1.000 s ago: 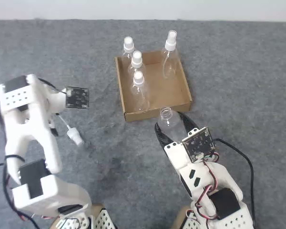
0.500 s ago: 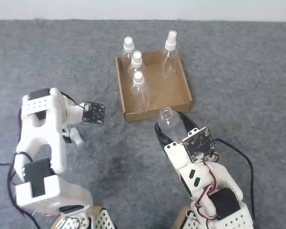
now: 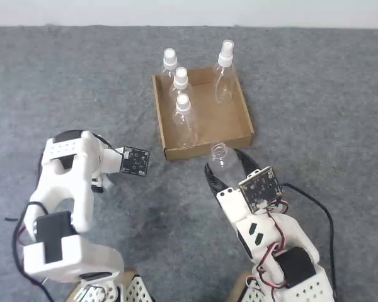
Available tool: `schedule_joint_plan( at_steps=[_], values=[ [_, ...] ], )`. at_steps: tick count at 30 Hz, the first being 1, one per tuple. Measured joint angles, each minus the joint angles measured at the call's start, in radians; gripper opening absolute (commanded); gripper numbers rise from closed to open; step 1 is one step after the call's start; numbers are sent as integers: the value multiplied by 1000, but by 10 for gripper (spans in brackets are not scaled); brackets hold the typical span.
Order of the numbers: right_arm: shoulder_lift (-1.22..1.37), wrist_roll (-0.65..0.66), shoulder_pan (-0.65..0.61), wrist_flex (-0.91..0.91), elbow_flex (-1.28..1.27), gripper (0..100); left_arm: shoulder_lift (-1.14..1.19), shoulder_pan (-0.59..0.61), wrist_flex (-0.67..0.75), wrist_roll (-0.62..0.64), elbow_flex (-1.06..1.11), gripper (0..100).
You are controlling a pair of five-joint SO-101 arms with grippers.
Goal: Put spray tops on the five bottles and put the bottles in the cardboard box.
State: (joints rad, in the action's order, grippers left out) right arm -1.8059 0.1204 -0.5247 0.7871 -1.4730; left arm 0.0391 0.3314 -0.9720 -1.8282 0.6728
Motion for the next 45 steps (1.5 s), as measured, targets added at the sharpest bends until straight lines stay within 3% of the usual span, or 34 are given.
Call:
schedule_joint_plan(
  at_steps=[5,11,21,28,32,36,45],
  values=[
    [0,0,0,0,0,9,-2,2,12,3,14,97],
    [0,0,0,0,0,9,-12,3,9,11,32,52],
    [0,0,0,0,0,8,-12,-43,14,302,31,22],
    [0,0,0,0,0,8,-12,-52,5,442,28,24],
    [0,0,0,0,0,8,-12,-75,-135,542,-58,24],
    [0,0,0,0,0,8,-12,-109,-292,721,-153,23],
    [0,0,5,0,0,7,-12,-138,-453,964,-273,12]
  ],
)
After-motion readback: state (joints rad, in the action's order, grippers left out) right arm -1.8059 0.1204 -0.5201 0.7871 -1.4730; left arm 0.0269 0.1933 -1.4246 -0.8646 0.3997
